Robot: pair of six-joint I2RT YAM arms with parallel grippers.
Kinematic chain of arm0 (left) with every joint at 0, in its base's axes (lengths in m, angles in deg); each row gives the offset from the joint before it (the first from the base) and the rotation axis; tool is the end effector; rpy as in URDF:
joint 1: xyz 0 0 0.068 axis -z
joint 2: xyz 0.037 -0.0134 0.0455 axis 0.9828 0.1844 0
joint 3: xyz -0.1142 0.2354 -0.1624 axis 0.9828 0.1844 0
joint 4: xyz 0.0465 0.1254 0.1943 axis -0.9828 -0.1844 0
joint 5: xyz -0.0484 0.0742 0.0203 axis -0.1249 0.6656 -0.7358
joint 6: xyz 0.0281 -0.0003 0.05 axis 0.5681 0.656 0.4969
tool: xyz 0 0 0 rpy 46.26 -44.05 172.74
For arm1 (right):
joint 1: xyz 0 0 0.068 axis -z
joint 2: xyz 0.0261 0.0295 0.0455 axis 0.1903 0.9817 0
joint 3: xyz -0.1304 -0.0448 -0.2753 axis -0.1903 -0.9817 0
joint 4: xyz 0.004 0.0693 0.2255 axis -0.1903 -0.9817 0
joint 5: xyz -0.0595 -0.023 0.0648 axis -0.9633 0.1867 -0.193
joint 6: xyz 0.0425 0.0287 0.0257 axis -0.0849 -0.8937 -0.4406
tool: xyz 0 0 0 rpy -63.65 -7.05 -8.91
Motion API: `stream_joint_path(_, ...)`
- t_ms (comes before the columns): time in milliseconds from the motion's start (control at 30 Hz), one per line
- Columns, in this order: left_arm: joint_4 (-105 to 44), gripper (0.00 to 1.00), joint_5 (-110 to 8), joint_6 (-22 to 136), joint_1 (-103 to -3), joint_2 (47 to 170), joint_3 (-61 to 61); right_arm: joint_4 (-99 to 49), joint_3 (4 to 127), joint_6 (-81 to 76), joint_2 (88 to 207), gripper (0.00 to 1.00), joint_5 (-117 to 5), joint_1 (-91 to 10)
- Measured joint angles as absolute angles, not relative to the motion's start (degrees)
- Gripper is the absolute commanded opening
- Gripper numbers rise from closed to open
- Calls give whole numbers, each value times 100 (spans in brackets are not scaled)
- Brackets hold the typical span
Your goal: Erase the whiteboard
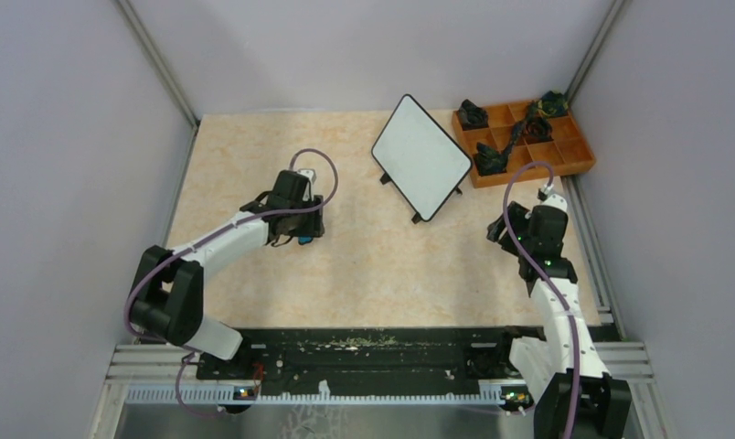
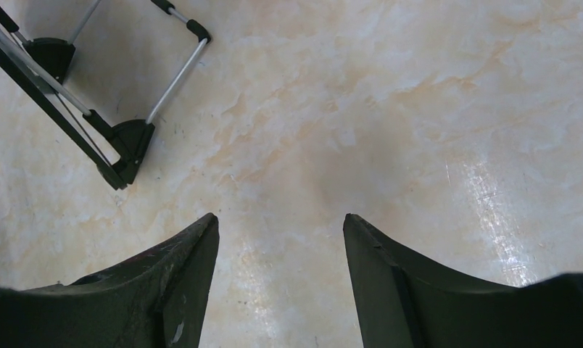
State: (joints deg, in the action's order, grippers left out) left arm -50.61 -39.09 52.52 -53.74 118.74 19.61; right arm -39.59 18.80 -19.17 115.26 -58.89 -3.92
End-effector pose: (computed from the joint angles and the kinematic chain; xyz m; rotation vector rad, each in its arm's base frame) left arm 0.2580 -0.1209 0.2542 0.1752 2.4771 -0.2342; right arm 0.1403 -0.0142 0.2573 0.5382 2.1219 0.2494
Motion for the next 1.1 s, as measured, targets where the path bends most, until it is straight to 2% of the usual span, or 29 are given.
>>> stream_joint_path(200,-5015,63,-3529,5213,-5372,11573,2197,-3915,1828,-1921,11496,63,-5854,-392)
stream_joint_path(400,-4679,72,-2764,5370,-5372,11492,2191,-3742,1706,-1919,11493,64,-5734,-392)
stream_joint_path(600,-3564,77,-2139,5792,-5374,11370,2569,-3524,1459,-1906,11351,64,-5625,-394)
stream_joint_path(967,-1632,84,-2318,6321,-5630,10358,3950,-3401,1389,-1914,11253,67,-5597,-405)
stream_joint_path(1100,-1396,86,-2340,6256,-5663,10167,4079,-3622,1590,-2011,11732,63,-5699,-438)
